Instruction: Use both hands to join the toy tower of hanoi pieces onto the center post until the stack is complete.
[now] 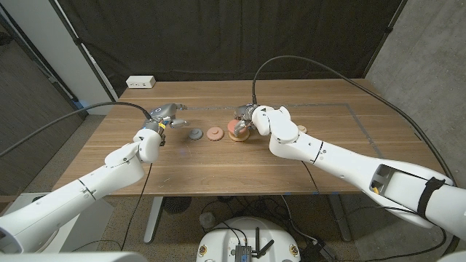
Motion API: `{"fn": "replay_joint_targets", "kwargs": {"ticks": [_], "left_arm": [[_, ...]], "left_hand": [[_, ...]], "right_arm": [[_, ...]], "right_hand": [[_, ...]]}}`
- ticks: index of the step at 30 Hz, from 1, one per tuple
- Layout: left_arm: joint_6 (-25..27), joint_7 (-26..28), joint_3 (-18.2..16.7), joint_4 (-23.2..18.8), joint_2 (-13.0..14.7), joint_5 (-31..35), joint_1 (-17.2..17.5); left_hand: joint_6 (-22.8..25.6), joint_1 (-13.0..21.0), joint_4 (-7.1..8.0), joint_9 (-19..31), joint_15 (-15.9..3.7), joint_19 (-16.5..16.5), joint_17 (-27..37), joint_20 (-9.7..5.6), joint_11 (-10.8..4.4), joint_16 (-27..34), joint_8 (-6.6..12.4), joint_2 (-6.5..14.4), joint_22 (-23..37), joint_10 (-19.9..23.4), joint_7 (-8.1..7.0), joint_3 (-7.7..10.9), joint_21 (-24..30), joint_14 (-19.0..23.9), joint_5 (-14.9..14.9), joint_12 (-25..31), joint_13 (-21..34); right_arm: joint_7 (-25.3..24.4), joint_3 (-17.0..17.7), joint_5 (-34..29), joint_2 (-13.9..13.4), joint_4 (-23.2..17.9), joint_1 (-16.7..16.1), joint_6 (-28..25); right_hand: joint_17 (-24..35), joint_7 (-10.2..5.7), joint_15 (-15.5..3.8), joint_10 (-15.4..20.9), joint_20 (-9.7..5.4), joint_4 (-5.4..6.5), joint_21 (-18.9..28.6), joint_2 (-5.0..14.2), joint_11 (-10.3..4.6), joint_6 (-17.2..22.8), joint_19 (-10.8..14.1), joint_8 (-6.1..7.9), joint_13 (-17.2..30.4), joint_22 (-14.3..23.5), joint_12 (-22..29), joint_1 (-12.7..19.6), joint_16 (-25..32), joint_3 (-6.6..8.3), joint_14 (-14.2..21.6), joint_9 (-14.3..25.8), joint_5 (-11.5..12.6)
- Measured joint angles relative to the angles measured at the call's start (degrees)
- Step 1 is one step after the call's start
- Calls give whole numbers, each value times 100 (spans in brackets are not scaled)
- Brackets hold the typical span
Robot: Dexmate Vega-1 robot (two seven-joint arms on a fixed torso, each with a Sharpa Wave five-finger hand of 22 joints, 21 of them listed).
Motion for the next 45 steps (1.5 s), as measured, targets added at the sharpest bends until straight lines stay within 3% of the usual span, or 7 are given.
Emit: {"fn": "replay_joint_targets", "kwargs": {"ticks": [45], "left_arm": [[-111,51,52,137,-114,-68,-84]], "left_hand": [[0,22,0,0,0,-71,-22,12,26,22,0,22,-133,26,-1,0,122,1,40,0,-2]], "right_arm": [[-36,-450,370,109,465,373,-228]], "right_hand": [[2,-2,0,13,-31,-23,0,0,14,-1,31,-65,12,-19,-49,0,-22,23,0,2,28]]}}
